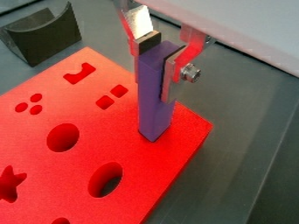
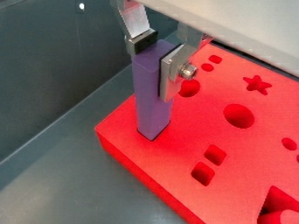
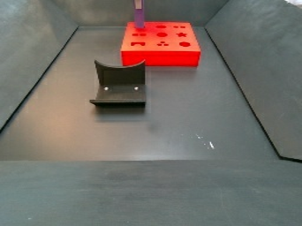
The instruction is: Insert the rectangle object.
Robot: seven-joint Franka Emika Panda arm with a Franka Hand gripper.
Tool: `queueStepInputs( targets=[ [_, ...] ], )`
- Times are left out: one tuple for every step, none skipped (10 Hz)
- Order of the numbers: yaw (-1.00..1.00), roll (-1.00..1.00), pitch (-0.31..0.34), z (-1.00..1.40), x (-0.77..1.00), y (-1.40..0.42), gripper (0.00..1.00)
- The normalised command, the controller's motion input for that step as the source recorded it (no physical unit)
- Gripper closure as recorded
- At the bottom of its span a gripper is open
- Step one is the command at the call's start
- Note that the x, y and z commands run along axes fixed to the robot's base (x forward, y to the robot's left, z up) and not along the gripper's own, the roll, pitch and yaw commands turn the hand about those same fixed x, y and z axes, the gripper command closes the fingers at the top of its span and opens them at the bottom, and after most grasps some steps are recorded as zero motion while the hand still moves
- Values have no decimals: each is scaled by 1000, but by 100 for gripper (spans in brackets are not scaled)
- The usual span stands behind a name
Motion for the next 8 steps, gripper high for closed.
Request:
queueStepInputs(
  targets=[
    [100, 0, 0, -317, 26, 0, 100],
    [46, 56, 0, -480, 71, -111, 100],
    [0, 0, -13, -440, 137, -51, 100],
    [0, 51, 0, -471, 163, -66, 100],
    [0, 100, 0, -457, 146, -43, 100],
    [0, 123, 0, -440, 86, -26, 100],
    [0, 169, 0, -426, 109, -49, 100],
    [0, 199, 3, -360, 80, -29, 100]
  ],
)
